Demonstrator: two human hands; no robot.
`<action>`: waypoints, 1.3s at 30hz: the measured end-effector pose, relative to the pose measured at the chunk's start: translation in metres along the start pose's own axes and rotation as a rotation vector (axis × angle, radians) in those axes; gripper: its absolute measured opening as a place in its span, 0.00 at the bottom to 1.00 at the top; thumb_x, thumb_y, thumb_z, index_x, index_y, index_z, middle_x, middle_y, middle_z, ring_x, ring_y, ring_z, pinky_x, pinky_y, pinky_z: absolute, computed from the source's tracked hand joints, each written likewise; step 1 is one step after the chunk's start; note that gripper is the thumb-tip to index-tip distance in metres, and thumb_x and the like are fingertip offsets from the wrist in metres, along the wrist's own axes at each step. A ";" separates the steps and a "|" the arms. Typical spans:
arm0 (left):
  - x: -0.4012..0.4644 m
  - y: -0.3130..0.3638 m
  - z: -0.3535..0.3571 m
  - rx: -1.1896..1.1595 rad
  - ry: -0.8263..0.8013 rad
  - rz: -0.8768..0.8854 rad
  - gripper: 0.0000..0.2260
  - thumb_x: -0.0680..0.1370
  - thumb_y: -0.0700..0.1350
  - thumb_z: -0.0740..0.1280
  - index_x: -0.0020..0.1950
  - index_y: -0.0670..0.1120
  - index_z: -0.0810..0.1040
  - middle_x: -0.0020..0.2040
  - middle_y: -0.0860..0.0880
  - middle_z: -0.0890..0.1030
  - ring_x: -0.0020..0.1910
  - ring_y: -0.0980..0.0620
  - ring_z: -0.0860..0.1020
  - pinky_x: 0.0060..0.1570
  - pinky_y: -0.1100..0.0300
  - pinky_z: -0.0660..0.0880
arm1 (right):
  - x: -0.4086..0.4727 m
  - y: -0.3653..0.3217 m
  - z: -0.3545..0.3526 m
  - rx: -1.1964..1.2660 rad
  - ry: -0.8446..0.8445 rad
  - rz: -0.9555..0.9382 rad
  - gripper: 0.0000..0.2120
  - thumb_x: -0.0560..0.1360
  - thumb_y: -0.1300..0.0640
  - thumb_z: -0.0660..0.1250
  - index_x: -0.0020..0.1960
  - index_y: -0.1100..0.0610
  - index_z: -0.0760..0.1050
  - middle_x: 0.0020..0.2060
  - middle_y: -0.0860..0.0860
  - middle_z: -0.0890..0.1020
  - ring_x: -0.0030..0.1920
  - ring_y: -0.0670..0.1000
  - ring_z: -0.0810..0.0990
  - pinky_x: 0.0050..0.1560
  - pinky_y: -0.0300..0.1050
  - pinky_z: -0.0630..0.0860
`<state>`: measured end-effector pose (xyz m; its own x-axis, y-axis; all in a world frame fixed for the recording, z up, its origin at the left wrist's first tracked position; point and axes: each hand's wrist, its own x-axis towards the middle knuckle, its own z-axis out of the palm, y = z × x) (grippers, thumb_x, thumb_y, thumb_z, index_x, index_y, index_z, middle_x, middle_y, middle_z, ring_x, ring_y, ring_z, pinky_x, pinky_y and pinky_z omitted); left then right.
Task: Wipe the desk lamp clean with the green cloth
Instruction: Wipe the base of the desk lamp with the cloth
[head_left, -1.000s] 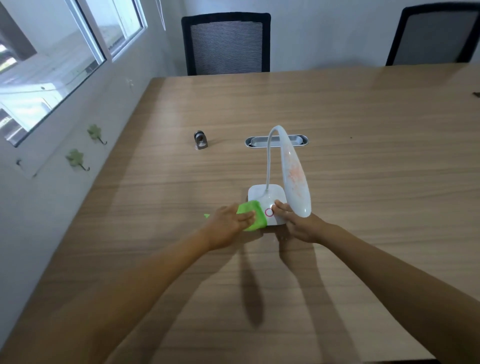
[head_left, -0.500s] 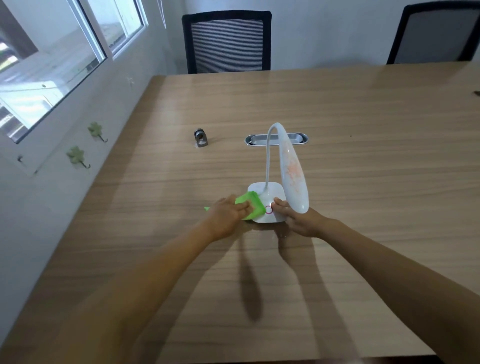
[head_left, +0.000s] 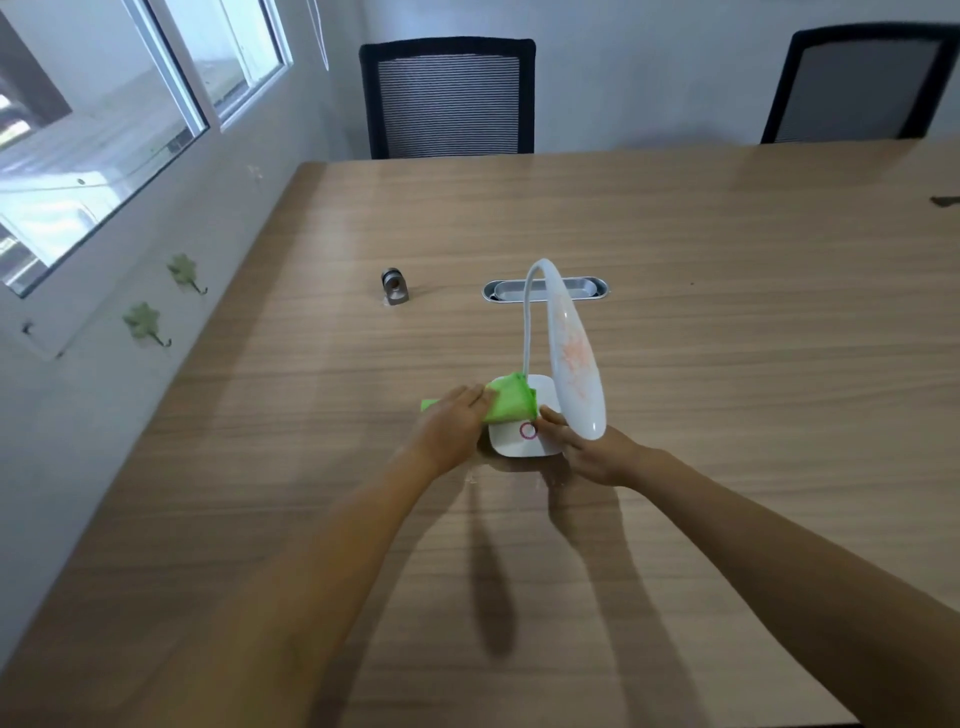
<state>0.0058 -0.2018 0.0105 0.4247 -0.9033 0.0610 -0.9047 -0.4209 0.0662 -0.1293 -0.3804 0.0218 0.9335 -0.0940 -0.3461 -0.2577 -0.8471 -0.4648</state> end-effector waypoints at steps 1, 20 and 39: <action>-0.008 0.001 0.003 -0.056 -0.042 -0.006 0.20 0.71 0.38 0.64 0.63 0.34 0.76 0.60 0.33 0.79 0.57 0.37 0.80 0.58 0.50 0.75 | 0.000 0.000 0.000 -0.003 0.000 -0.010 0.24 0.76 0.63 0.60 0.71 0.55 0.65 0.73 0.58 0.65 0.72 0.61 0.64 0.72 0.56 0.61; -0.014 -0.007 0.017 -0.055 0.024 0.144 0.22 0.72 0.37 0.59 0.66 0.39 0.74 0.64 0.39 0.78 0.60 0.41 0.80 0.56 0.50 0.77 | 0.008 0.008 0.004 -0.025 -0.001 -0.024 0.22 0.79 0.61 0.56 0.72 0.55 0.63 0.74 0.56 0.63 0.72 0.59 0.63 0.72 0.56 0.61; -0.086 -0.061 -0.058 -0.802 0.158 -0.721 0.09 0.72 0.43 0.69 0.46 0.38 0.82 0.40 0.44 0.80 0.41 0.50 0.77 0.41 0.60 0.67 | 0.000 -0.041 0.016 0.255 0.353 0.003 0.19 0.75 0.53 0.62 0.65 0.53 0.71 0.64 0.52 0.75 0.63 0.54 0.74 0.64 0.46 0.70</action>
<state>0.0265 -0.0933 0.0586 0.8978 -0.4210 -0.1291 -0.1803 -0.6188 0.7645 -0.1229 -0.3377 0.0280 0.9493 -0.3069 -0.0679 -0.2723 -0.6948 -0.6657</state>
